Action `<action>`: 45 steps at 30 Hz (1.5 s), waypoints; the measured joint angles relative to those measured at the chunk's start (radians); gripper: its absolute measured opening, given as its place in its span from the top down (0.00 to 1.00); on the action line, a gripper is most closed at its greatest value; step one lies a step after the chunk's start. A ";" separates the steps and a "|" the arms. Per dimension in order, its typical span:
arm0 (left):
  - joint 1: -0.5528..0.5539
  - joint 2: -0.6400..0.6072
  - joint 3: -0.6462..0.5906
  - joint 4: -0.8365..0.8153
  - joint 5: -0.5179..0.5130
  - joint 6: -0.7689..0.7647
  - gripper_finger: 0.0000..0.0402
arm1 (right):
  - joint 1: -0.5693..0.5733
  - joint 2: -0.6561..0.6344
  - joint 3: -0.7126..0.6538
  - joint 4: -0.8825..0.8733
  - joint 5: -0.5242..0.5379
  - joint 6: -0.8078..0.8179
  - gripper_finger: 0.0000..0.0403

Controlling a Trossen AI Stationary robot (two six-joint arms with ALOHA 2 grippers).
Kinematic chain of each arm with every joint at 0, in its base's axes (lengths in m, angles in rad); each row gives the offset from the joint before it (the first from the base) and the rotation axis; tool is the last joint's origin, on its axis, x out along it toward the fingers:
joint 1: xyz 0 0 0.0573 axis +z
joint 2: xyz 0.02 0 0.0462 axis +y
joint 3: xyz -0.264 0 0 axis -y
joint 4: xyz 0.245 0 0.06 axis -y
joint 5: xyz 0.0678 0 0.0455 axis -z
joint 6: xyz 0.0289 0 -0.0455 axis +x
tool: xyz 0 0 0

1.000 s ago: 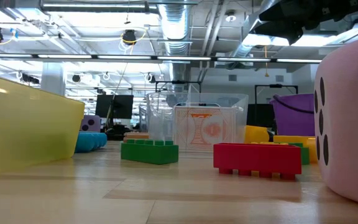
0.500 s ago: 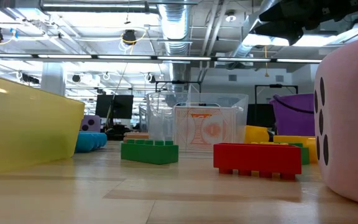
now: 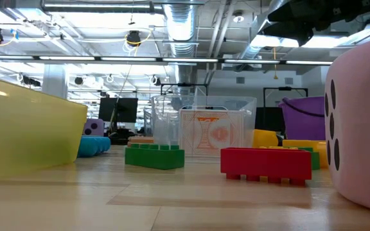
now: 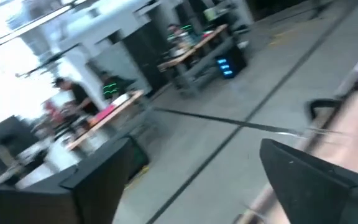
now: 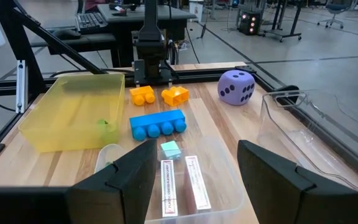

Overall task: Pick & Place Toys
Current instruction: Put the violet die into the top transparent bin

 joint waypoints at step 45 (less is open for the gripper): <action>0.930 0.648 0.290 -0.948 1.025 -0.021 0.05 | -0.046 -0.027 0.000 0.001 -0.012 0.026 0.46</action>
